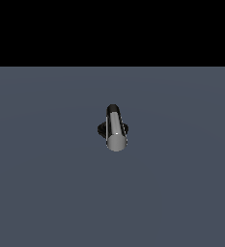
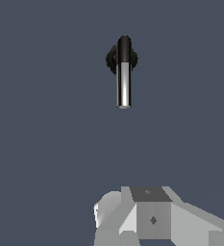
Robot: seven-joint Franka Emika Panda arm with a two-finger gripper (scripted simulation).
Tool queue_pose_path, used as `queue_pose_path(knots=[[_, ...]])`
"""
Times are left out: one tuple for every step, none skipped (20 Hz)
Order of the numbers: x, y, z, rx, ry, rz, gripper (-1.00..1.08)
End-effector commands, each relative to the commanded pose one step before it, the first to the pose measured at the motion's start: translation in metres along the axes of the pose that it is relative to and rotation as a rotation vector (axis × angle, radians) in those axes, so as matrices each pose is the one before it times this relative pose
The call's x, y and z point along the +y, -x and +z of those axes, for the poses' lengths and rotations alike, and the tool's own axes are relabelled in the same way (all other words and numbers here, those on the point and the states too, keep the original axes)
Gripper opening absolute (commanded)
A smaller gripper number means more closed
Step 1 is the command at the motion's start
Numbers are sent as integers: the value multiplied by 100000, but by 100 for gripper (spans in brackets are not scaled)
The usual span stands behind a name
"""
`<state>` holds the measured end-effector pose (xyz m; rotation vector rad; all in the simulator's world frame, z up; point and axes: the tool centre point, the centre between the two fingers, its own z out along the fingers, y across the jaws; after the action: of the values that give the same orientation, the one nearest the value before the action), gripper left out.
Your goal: Turn on the faucet by rotating a designated handle.
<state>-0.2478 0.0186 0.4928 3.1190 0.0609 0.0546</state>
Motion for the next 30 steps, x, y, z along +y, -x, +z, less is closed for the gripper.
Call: queue_pose_path(knots=[[1, 0, 0, 0, 0, 0, -100], [0, -6, 24, 0, 0, 0, -100], [1, -17, 72, 0, 0, 0, -100], [-12, -39, 127, -21, -14, -64, -100], [3, -40, 168, 0, 0, 0, -100], [-15, -67, 226, -32, -22, -90, -100], [-8, -74, 270, -22, -16, -63, -100], [-7, -85, 318, -22, -16, -63, -100], [-12, -101, 367, -31, -22, -90, -100], [-15, -116, 416, -38, -27, -110, -100], [-14, -127, 461, -38, -27, -110, -100], [-13, -138, 506, -38, -27, -110, -100], [-20, -154, 555, -50, -35, -142, -100], [-22, -167, 600, -54, -38, -156, -100], [-21, -177, 642, -54, -38, -156, -100], [-23, -190, 685, -59, -41, -168, -100], [-24, -202, 727, -63, -44, -180, -100], [-26, -214, 768, -66, -47, -191, -100], [-25, -224, 806, -66, -47, -191, -100], [-29, -237, 845, -73, -52, -211, -100], [-28, -246, 877, -73, -52, -211, -100], [-31, -249, 878, -77, -54, -220, -100], [-28, -246, 869, -73, -52, -211, -100], [-29, -245, 860, -73, -52, -211, -100], [-29, -245, 852, -73, -52, -211, -100], [-29, -244, 844, -73, -52, -211, -100], [-27, -242, 836, -69, -50, -201, -100], [-30, -243, 830, -73, -53, -211, -100], [-27, -242, 823, -69, -50, -201, -100], [-28, -242, 817, -69, -51, -201, -100]])
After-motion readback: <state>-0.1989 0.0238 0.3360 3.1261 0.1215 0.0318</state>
